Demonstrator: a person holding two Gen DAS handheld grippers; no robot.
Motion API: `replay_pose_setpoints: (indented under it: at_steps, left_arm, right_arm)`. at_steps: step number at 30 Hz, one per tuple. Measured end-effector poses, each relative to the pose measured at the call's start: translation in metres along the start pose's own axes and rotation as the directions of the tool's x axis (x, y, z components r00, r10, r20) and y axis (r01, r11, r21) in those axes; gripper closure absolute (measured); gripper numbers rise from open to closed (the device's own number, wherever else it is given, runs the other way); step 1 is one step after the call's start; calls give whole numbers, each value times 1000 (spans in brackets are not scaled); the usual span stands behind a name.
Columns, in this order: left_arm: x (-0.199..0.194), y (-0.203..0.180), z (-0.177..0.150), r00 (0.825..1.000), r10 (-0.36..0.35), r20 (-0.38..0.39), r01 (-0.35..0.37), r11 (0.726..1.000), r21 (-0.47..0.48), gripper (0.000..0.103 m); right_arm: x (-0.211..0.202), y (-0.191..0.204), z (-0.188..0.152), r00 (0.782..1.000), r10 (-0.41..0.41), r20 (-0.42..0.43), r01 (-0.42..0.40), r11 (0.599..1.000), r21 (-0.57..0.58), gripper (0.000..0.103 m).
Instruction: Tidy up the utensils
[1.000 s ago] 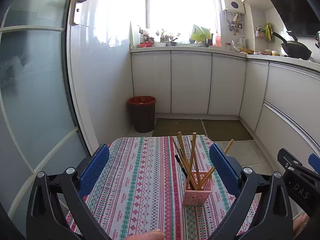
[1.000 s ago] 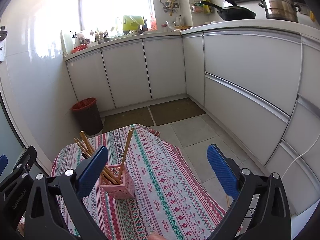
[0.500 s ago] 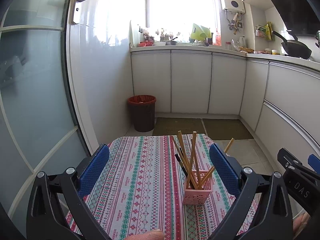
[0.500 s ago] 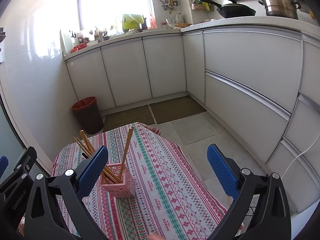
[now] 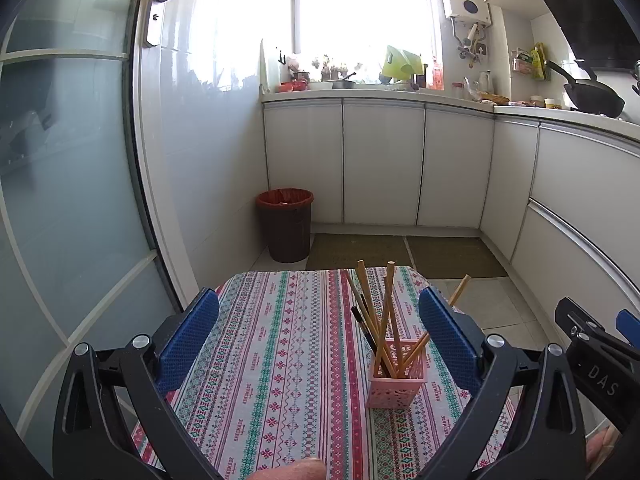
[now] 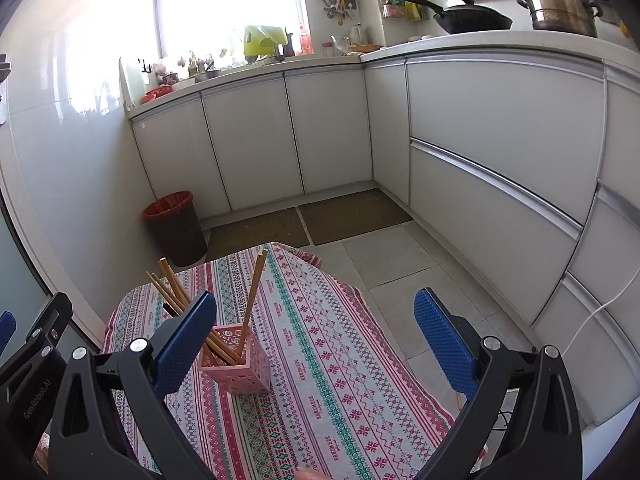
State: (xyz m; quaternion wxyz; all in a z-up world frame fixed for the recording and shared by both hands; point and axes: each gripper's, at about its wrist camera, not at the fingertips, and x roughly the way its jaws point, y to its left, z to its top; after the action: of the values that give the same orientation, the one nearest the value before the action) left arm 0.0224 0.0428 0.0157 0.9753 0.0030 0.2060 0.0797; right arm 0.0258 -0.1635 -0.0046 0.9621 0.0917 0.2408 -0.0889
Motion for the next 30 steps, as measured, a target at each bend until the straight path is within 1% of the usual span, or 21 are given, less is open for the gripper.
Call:
replay_pose_setpoints:
  at_steps: [21,25,30]
  left_arm:
    - [-1,0,2,1000,3,-8,-3,1000,-5,7]
    - [-1,-2,1,1000,5,-8,-5,1000,4,7]
    - [-2,-8,1,1000,-7,6,7,999,39,8]
  right_arm:
    - [2,1,-1,1000,0,-7,0,1000,1,7]
    - [3,0,-1,1000,2,-12,-2,1000,3,7]
    - [3,1,-1,1000,4,-14,-4,1000,0,7]
